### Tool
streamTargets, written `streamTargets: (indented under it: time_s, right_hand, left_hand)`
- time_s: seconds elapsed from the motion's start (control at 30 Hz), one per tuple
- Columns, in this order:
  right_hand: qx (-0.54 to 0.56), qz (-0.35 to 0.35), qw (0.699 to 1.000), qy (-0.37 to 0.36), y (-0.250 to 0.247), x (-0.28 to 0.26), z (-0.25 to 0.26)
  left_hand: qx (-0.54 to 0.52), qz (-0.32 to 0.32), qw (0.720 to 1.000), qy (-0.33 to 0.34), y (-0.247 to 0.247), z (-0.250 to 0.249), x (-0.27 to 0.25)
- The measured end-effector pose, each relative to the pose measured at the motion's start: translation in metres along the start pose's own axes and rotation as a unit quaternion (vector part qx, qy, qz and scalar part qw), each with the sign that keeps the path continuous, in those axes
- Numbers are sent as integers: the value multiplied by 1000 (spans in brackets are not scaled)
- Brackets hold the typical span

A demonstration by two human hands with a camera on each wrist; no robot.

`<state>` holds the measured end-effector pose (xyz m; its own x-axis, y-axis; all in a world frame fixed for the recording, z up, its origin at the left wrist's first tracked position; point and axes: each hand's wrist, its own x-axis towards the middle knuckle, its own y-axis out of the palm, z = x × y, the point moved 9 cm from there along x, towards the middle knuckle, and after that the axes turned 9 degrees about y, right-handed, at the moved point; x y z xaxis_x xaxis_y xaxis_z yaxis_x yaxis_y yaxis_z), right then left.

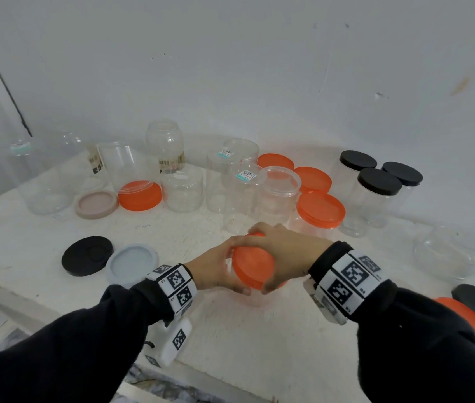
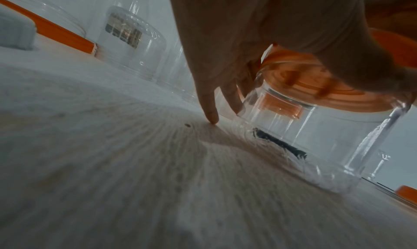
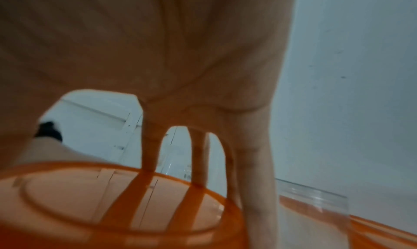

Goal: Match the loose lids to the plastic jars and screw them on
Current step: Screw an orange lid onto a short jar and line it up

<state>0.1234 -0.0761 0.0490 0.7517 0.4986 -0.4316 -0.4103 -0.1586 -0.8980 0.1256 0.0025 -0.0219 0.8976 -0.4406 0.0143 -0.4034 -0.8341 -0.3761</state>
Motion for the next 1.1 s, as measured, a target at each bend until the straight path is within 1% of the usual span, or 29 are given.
streamTargets:
  time_s: [0.07, 0.13, 0.2, 0.27, 0.33, 0.4, 0.47, 0.6, 0.67, 0.7, 0.8, 0.87, 0.93, 1.0, 1.1]
  right_hand:
    - [-13, -38, 999, 28, -3, 0, 0]
    - [-48, -74, 994, 57, -5, 0, -1]
    - [-67, -82, 992, 67, -4, -1, -2]
    - [-49, -46, 997, 41, -1, -2, -2]
    - [-37, 3, 999, -12, 2, -5, 4]
    - [-50, 21, 998, -38, 5, -6, 9]
    - [-59, 4, 998, -30, 4, -4, 9]
    - [-60, -69, 995, 32, -8, -1, 1]
    - [-74, -86, 992, 50, -8, 0, -4]
    - [-65, -77, 994, 46, -5, 0, -4]
    - [-14, 3, 1000, -7, 4, -3, 1]
    - [-28, 26, 999, -26, 5, -5, 4]
    - [-26, 11, 999, -15, 3, -3, 1]
    - [-28, -23, 999, 7, -1, -2, -1]
    - [-70, -66, 994, 51, -6, 0, -8]
  left_hand:
    - [0, 3, 1000, 1, 0, 1, 0]
    - [-1, 6, 1000, -4, 0, 2, 0]
    - [2, 7, 1000, -9, 0, 3, 0]
    - [6, 4, 1000, -9, 0, 3, 0]
    - [6, 0, 1000, -9, 0, 3, 0]
    - [2, 9, 1000, -6, 1, 4, 0]
    - [0, 15, 1000, -2, 2, 4, 0]
    - [-3, 13, 1000, 4, 2, 2, 0]
    - [-1, 17, 1000, 3, 3, 3, 0]
    - [-3, 18, 1000, 5, 3, 4, 0]
    - [-14, 25, 1000, 6, 4, 2, 0]
    - [-21, 30, 999, 9, 5, 1, 0]
    - [-20, 35, 999, 14, 5, 2, 0]
    - [-20, 37, 999, 14, 6, 2, 0]
    - [-13, 32, 999, 5, 5, 4, 0]
